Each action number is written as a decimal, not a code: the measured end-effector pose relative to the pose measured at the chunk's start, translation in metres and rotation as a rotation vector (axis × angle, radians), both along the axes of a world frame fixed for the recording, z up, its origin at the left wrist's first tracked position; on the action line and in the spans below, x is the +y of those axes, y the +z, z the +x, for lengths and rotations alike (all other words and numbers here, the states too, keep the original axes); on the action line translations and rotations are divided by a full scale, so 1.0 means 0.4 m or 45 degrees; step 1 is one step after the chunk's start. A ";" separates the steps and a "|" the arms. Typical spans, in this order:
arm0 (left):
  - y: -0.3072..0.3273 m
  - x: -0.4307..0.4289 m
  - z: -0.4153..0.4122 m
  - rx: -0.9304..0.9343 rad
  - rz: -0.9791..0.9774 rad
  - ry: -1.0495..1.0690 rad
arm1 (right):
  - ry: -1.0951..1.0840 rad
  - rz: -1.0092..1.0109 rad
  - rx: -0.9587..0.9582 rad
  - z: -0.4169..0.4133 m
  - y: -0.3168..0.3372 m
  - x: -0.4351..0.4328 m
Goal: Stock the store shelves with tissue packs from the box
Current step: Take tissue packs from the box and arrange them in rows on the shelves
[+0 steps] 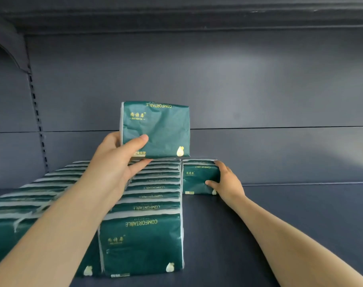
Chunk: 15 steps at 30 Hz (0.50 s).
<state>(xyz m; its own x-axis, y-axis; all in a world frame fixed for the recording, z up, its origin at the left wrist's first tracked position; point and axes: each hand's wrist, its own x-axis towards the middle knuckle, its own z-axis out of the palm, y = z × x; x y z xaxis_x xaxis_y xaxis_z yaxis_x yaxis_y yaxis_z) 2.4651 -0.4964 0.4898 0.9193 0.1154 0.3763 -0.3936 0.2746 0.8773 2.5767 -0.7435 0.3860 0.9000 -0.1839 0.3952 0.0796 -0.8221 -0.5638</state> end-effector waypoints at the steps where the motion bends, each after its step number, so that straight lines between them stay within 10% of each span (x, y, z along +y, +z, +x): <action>1: -0.001 -0.004 -0.006 0.002 -0.013 -0.005 | -0.001 0.012 -0.003 -0.002 0.002 0.002; 15: -0.007 -0.003 -0.165 -0.025 0.228 0.089 | -0.035 0.390 0.047 -0.240 0.090 0.024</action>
<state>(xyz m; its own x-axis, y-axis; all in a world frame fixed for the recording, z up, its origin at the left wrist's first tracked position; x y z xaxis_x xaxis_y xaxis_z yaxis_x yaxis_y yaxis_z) 2.3989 -0.4975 0.4870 0.9036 0.1080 0.4145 -0.4238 0.0862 0.9016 2.4809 -0.7338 0.4220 0.9057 -0.3137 0.2851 0.0348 -0.6153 -0.7876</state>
